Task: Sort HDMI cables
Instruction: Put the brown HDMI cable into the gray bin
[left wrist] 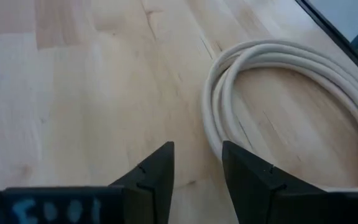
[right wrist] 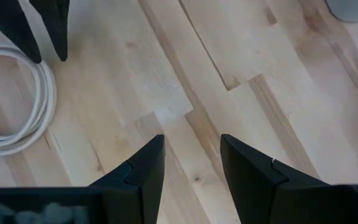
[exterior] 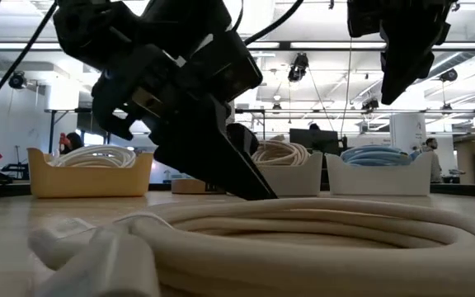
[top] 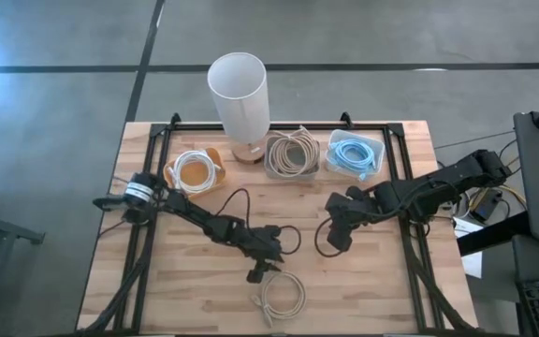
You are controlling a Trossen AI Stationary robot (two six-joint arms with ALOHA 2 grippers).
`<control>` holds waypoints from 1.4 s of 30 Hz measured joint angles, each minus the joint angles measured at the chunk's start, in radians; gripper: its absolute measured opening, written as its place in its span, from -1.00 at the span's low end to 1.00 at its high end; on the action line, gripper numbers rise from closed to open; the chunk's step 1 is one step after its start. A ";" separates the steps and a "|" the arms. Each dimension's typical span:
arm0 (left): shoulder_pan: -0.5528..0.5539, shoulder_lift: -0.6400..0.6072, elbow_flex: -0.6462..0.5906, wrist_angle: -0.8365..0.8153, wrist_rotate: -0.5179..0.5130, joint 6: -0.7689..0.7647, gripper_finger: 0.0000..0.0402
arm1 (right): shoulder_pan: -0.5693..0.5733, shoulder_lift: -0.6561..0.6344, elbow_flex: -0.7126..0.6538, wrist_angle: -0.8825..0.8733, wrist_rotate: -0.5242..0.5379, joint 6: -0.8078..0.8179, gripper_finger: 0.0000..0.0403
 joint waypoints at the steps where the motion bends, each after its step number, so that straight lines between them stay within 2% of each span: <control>1: -0.001 0.001 -0.001 -0.002 0.000 -0.004 -0.31 | 0.000 0.000 0.000 0.000 0.000 0.000 -0.24; 11: -0.009 -0.030 0.011 0.013 -0.019 -0.083 -0.31 | 0.000 0.000 -0.010 0.002 0.000 0.000 -0.25; 20: -0.051 0.048 0.023 0.044 -0.016 -0.108 -0.31 | 0.000 0.000 -0.014 0.004 0.000 0.000 -0.28; 25: -0.053 0.077 0.026 0.054 -0.100 -0.102 -0.31 | 0.000 0.000 -0.015 0.004 0.000 0.000 -0.28; 30: -0.035 0.071 0.026 0.024 -0.192 -0.034 -0.32 | 0.000 0.000 -0.015 0.004 -0.001 0.000 -0.28; 33: -0.023 0.067 0.027 0.013 -0.197 -0.005 -0.43 | 0.000 0.000 -0.015 0.004 0.011 0.000 -0.28; 39: 0.001 0.066 0.026 -0.008 -0.198 0.013 -0.92 | 0.000 0.000 -0.015 0.004 0.077 -0.002 -0.28; 42: 0.013 0.066 0.026 -0.030 -0.201 0.015 -0.96 | 0.001 0.000 -0.019 0.004 0.078 -0.001 -0.28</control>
